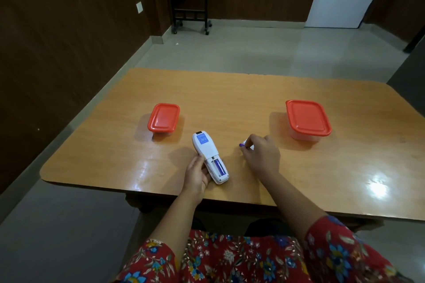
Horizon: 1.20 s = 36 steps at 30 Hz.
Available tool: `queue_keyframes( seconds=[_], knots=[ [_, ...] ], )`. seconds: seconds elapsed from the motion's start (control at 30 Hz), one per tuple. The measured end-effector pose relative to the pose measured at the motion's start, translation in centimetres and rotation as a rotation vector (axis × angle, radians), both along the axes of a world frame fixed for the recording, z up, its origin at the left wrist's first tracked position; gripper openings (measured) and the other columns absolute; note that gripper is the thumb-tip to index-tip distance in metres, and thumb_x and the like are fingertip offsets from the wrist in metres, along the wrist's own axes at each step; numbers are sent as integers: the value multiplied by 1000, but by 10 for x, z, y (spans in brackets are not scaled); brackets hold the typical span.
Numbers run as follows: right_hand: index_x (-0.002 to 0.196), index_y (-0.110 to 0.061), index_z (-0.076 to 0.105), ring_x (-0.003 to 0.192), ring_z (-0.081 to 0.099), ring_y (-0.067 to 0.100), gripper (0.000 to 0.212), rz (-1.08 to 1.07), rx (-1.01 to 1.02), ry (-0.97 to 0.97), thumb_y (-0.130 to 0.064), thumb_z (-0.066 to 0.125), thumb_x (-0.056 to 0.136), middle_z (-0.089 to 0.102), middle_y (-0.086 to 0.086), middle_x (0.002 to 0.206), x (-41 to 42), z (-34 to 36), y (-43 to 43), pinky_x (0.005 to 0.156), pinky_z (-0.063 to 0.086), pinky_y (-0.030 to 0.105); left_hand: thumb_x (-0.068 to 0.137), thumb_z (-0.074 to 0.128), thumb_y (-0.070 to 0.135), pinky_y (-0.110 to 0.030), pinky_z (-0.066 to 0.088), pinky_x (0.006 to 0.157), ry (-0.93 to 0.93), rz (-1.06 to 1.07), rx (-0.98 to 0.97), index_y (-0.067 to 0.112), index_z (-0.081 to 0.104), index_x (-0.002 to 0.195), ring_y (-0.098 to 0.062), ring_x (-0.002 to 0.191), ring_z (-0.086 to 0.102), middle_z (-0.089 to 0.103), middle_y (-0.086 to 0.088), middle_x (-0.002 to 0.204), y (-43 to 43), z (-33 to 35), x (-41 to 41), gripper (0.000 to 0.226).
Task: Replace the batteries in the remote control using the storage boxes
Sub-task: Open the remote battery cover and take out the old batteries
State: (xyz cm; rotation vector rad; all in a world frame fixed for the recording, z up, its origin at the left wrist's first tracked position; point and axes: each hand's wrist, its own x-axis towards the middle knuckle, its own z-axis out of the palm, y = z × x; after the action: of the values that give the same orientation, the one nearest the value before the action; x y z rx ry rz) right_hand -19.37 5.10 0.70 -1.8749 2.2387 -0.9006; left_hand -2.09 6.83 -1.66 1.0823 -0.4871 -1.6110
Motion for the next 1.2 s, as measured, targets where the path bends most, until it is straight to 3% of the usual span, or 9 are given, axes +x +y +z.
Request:
queue_keyframes(
  seconds=[0.2, 0.3, 0.4, 0.5, 0.67, 0.83, 0.93, 1.1, 1.2],
  knots=[
    [82, -12, 66, 89, 54, 30, 18, 102, 38, 301, -30, 64, 82, 66, 6, 88, -5, -5, -16, 67, 40, 36, 99, 42, 18, -42, 51, 88, -95, -51, -49, 11, 53, 126, -20, 91, 66, 67, -7, 103, 1, 0, -1, 30],
    [99, -18, 69, 105, 52, 27, 23, 222, 47, 184, -32, 66, 82, 65, 3, 106, 0, -1, -6, 82, 44, 37, 100, 41, 19, -39, 53, 84, -78, -45, -36, 11, 51, 127, -21, 90, 66, 67, -8, 103, 1, 1, 0, 30],
    [120, -24, 62, 116, 51, 18, 37, 515, 109, 50, -32, 65, 84, 62, -1, 120, 11, 5, 16, 94, 44, 32, 100, 38, 23, -37, 59, 73, -66, -45, -38, 7, 50, 129, -22, 82, 70, 68, -16, 101, 0, -1, 2, 35],
    [130, -22, 56, 115, 55, 20, 47, 626, 93, 152, -35, 61, 85, 60, 0, 126, 14, 1, 29, 88, 50, 37, 100, 38, 26, -32, 58, 62, -75, -55, -55, 5, 50, 131, -20, 80, 72, 70, -15, 100, 1, -3, 3, 39],
    [137, -13, 49, 116, 57, 24, 66, 632, 44, 254, -39, 63, 79, 57, 6, 135, 16, 5, 31, 84, 54, 36, 99, 41, 27, -33, 58, 68, -100, -100, -94, 13, 56, 126, -18, 84, 72, 71, -8, 98, 3, -1, 4, 33],
    [124, -9, 59, 110, 58, 30, 56, 718, 45, 514, -37, 65, 76, 49, 12, 144, 22, 16, 23, 70, 56, 44, 98, 42, 30, -37, 54, 76, -134, -114, -69, 15, 55, 129, -20, 86, 67, 70, -8, 100, 3, 1, 4, 36],
    [118, -5, 59, 111, 56, 32, 48, 770, 158, 650, -35, 61, 80, 50, 14, 140, 30, 31, 20, 78, 52, 45, 99, 42, 29, -39, 52, 76, -104, -122, -38, 13, 53, 132, -23, 89, 65, 67, -10, 103, 2, 1, 5, 38],
    [94, -10, 62, 87, 59, 27, 32, 796, 220, 850, -40, 62, 81, 61, 8, 102, 44, 53, 15, 58, 35, 34, 99, 41, 27, -43, 51, 82, -71, -117, 40, 13, 53, 129, -28, 95, 63, 66, -12, 108, -3, 1, 4, 36],
    [93, -12, 64, 79, 55, 23, 30, 802, 252, 919, -39, 62, 82, 63, 7, 96, 50, 61, 12, 59, 31, 32, 99, 42, 23, -44, 51, 85, -93, -112, 24, 11, 55, 126, -26, 92, 65, 67, -11, 105, -4, 0, 4, 32]
  ],
)
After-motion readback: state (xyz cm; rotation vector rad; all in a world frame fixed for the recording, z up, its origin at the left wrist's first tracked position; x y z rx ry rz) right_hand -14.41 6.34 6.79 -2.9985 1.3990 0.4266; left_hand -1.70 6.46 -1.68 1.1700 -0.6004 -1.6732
